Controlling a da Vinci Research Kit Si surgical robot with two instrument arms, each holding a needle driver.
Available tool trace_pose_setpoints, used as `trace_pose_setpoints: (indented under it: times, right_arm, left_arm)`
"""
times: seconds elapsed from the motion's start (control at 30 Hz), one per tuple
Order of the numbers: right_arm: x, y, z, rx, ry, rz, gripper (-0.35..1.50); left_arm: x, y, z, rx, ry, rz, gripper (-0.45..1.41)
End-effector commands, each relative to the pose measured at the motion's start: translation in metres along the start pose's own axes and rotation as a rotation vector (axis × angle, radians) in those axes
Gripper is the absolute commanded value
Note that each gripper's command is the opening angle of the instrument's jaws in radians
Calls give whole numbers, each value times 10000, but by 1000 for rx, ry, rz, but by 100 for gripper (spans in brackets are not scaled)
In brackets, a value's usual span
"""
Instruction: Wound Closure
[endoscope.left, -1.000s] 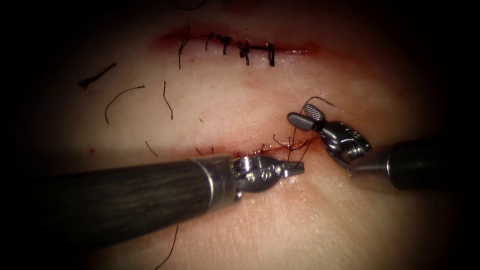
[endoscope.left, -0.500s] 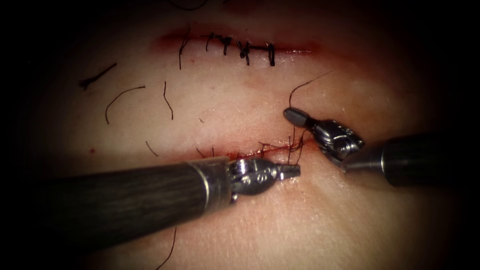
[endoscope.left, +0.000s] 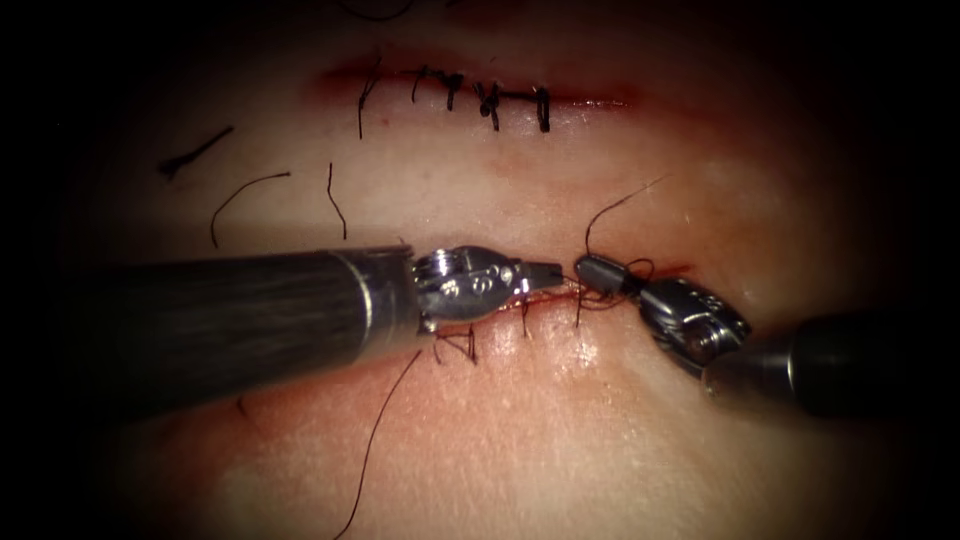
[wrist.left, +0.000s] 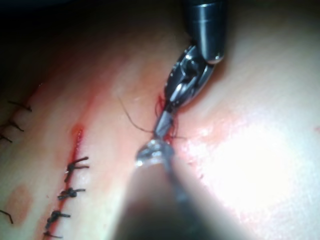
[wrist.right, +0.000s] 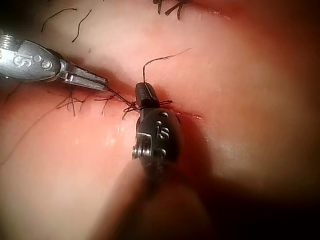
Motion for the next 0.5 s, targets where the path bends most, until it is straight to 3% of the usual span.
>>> trace_pose_setpoints:
  times: [0.03,0.5]
  right_arm:
    - [-11,-9,-1,3,1,-2,-35]
    - [-23,-41,-20,38,9,-48,-35]
  left_arm:
    - [-3,-3,9,1,3,-1,-45]
    - [-1,-71,27,23,-2,-54,-45]
